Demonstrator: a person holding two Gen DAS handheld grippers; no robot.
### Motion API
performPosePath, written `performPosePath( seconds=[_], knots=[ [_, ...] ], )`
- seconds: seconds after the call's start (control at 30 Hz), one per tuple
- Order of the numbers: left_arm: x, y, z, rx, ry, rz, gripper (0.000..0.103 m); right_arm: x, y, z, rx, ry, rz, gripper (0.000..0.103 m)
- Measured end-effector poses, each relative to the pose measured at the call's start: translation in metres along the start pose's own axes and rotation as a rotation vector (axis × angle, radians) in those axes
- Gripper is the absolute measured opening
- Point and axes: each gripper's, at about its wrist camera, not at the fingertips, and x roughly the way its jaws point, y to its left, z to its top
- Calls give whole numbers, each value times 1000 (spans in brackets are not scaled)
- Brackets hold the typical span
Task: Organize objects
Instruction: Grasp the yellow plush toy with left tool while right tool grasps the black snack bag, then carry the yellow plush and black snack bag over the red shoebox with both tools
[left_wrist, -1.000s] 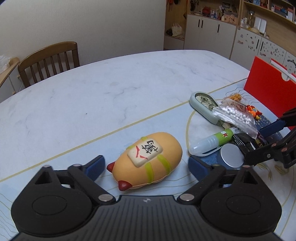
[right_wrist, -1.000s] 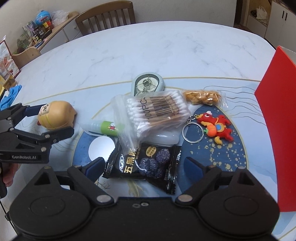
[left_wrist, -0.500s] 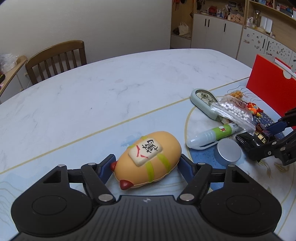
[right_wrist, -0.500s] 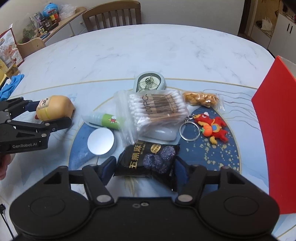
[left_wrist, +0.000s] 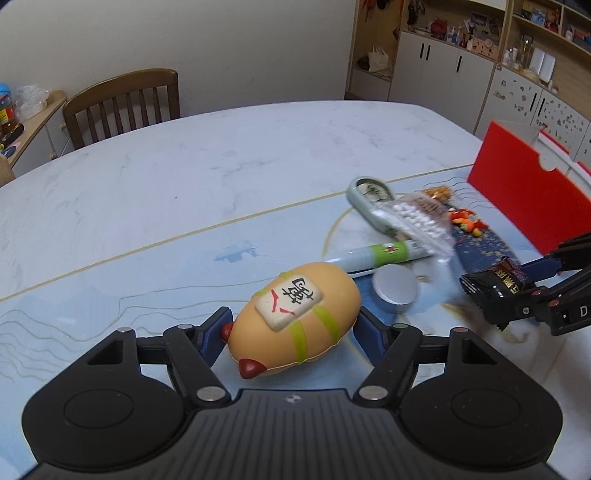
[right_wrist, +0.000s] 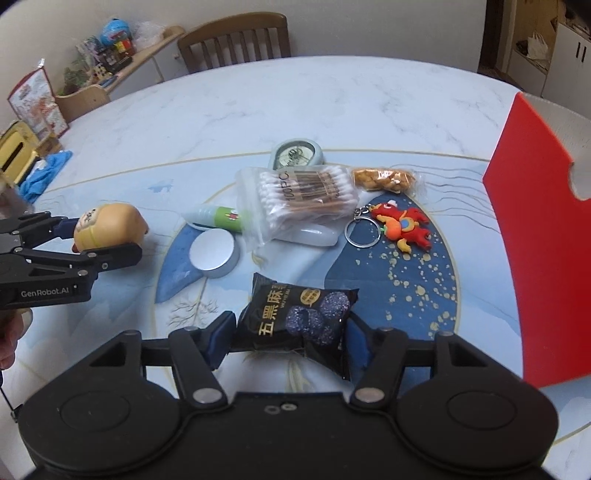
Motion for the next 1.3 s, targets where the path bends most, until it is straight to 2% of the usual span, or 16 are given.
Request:
performPosePath(
  seconds=[0.37,0.73,1.3],
  knots=[
    [-38,-55,12,16,-24,-24,72,-59,-15,-2,-26,-92,51,62],
    [-59,-127,38,59,-53,-78,72,-108,-63,-11,-26,-143,58,62],
    [-41,-249,71,189,-57,-156,72,-155,-166,-26,26,-190,7,62]
  ],
)
